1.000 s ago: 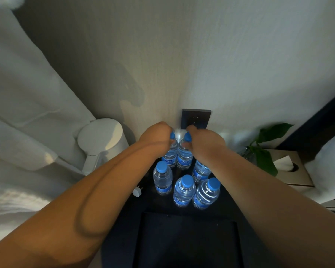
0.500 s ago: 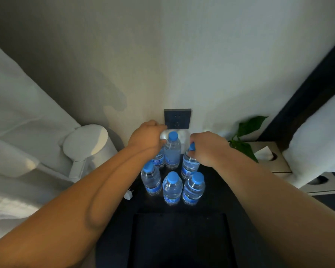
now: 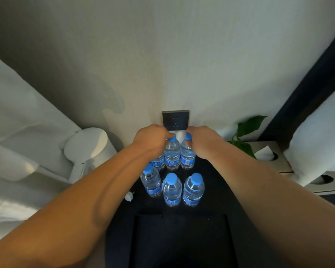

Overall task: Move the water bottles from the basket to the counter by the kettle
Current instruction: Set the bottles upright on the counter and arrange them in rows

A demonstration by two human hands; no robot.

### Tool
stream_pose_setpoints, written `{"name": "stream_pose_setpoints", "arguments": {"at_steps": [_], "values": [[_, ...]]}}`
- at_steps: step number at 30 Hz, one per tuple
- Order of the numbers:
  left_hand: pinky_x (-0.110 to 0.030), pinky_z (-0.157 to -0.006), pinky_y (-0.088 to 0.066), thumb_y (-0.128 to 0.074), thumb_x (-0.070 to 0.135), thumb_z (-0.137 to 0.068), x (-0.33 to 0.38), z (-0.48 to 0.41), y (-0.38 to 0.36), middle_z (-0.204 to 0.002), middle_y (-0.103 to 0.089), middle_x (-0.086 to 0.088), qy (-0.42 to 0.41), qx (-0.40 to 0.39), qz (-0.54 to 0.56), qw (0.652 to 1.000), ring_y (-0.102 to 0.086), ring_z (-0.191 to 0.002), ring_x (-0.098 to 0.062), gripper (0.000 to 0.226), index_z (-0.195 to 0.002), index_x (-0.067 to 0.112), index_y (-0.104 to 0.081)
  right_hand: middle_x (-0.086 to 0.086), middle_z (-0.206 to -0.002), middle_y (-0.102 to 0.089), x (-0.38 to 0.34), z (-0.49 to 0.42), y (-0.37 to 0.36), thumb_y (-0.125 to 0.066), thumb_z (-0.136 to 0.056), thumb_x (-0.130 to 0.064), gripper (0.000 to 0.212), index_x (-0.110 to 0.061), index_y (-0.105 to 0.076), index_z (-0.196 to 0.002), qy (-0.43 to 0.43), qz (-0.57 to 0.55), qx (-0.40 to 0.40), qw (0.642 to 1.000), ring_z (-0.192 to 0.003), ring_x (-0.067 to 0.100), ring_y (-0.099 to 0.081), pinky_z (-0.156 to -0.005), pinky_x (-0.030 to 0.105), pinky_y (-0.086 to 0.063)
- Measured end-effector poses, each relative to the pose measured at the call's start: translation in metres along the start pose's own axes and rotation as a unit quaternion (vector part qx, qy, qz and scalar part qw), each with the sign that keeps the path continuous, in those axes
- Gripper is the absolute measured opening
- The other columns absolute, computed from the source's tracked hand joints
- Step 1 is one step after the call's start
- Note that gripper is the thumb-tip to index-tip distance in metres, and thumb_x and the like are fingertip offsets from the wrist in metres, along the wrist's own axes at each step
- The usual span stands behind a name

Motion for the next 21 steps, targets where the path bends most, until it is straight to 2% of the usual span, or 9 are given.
{"name": "stream_pose_setpoints", "arguments": {"at_steps": [4,6,10,13,15,17,21], "values": [[-0.044,-0.096,-0.051,-0.056,0.028,-0.102,-0.001,-0.002,-0.005,-0.134,-0.064,-0.005,0.0,0.003,-0.004,1.0,-0.057,-0.121,-0.029,0.045,-0.145,0.04,-0.056,0.006,-0.108,-0.065,0.002,-0.007,-0.003,-0.062,-0.095,-0.014,0.032,-0.018,-0.06,-0.127,0.009,0.034,-0.027,0.999,-0.088,0.023,-0.06,-0.072,0.035,-0.052],[-0.043,-0.098,-0.051,-0.055,0.031,-0.103,-0.002,-0.003,-0.007,-0.137,-0.061,-0.006,0.009,0.0,0.002,1.0,-0.056,-0.123,-0.03,0.046,-0.148,0.041,-0.053,0.005,-0.106,-0.064,0.002,-0.01,-0.003,-0.065,-0.094,-0.012,0.032,-0.018,-0.061,-0.125,0.008,0.048,-0.032,0.998,-0.086,0.022,-0.057,-0.071,0.033,-0.047],[-0.042,-0.096,-0.052,-0.054,0.033,-0.104,-0.003,-0.002,-0.008,-0.136,-0.06,-0.005,0.021,0.0,-0.005,1.0,-0.057,-0.122,-0.029,0.047,-0.149,0.043,-0.049,0.008,-0.114,-0.067,0.001,-0.015,-0.001,-0.064,-0.099,-0.024,0.025,-0.014,-0.064,-0.122,-0.01,0.049,-0.032,0.998,-0.1,0.026,-0.062,-0.075,0.033,-0.043],[-0.039,-0.09,-0.053,-0.054,0.033,-0.104,-0.003,-0.001,-0.008,-0.132,-0.062,-0.005,0.026,0.008,-0.015,1.0,-0.059,-0.119,-0.028,0.047,-0.149,0.043,-0.049,0.005,-0.102,-0.061,0.0,-0.015,0.001,-0.062,-0.102,-0.036,0.029,-0.014,-0.065,-0.12,-0.032,0.032,-0.025,0.999,-0.093,0.023,-0.058,-0.076,0.034,-0.042],[-0.037,-0.086,-0.053,-0.055,0.032,-0.103,-0.003,-0.001,-0.008,-0.132,-0.063,-0.005,0.033,0.011,-0.017,0.999,-0.06,-0.118,-0.028,0.047,-0.149,0.044,-0.049,0.005,-0.102,-0.06,-0.001,-0.013,0.003,-0.061,-0.102,-0.038,0.03,-0.014,-0.063,-0.121,-0.034,0.036,-0.026,0.998,-0.093,0.024,-0.058,-0.075,0.035,-0.042],[-0.036,-0.085,-0.051,-0.055,0.032,-0.103,-0.003,-0.001,-0.008,-0.133,-0.062,-0.004,0.039,0.011,-0.02,0.999,-0.06,-0.12,-0.028,0.048,-0.149,0.045,-0.048,0.006,-0.104,-0.062,-0.003,-0.009,0.004,-0.062,-0.101,-0.033,0.03,-0.016,-0.059,-0.125,-0.014,0.04,-0.022,0.999,-0.09,0.025,-0.058,-0.072,0.035,-0.043],[-0.036,-0.087,-0.052,-0.054,0.034,-0.103,-0.002,0.0,-0.009,-0.132,-0.061,-0.004,0.048,0.008,-0.026,0.998,-0.06,-0.119,-0.028,0.048,-0.15,0.046,-0.047,0.004,-0.097,-0.059,-0.006,-0.001,0.002,-0.063,-0.096,-0.011,0.034,-0.016,-0.055,-0.128,0.024,0.075,-0.018,0.997,-0.086,0.024,-0.059,-0.067,0.035,-0.046]]}}
Point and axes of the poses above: each hand's wrist, its own z-axis away from the middle knuckle, its own y-axis out of the back of the hand, x = y × z, the point moved 7 cm from there along -z, towards the middle knuckle
